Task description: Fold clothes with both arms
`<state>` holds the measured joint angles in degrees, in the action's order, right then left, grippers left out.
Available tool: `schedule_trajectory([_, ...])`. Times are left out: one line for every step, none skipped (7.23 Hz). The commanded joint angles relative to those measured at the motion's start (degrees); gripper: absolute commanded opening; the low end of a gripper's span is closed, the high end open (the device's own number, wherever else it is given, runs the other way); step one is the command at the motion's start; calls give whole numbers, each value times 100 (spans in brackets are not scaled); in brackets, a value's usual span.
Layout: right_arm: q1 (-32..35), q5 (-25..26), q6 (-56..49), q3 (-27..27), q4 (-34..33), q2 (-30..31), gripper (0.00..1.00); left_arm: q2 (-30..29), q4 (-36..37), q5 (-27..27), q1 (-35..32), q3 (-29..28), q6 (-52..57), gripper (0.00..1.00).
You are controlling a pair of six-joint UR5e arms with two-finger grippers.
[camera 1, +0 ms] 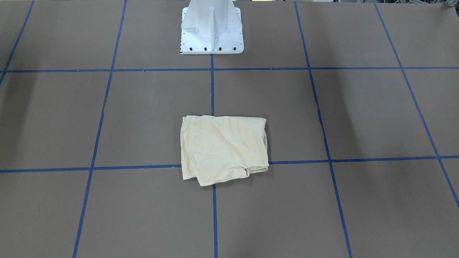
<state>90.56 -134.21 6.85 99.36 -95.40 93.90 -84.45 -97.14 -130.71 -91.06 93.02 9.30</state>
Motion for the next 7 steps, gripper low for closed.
schedule_trajectory([-47, 35, 27, -13, 4, 14, 100, 34, 11, -7, 1, -38, -138, 100])
schedule_trajectory([-47, 35, 27, -13, 4, 14, 100, 25, 2, -172, 1, 23, -974, 100])
schedule_trajectory([-47, 35, 27, -13, 4, 14, 100, -1, -7, -330, 9, 49, -1435, 100])
schedule_trajectory([-47, 35, 27, -39, 13, 14, 100, -1, -7, -332, 10, 41, -1422, 100])
schedule_trajectory([-47, 35, 9, -83, 13, 6, 100, -1, -7, -332, 10, 41, -1422, 100])
schedule_trajectory([-47, 35, 18, -92, 13, -3, 100, -1, -7, -341, 18, 32, -1422, 100])
schedule_trajectory([-47, 35, 18, -101, 13, 5, 100, -1, -7, -341, 18, 32, -1422, 100])
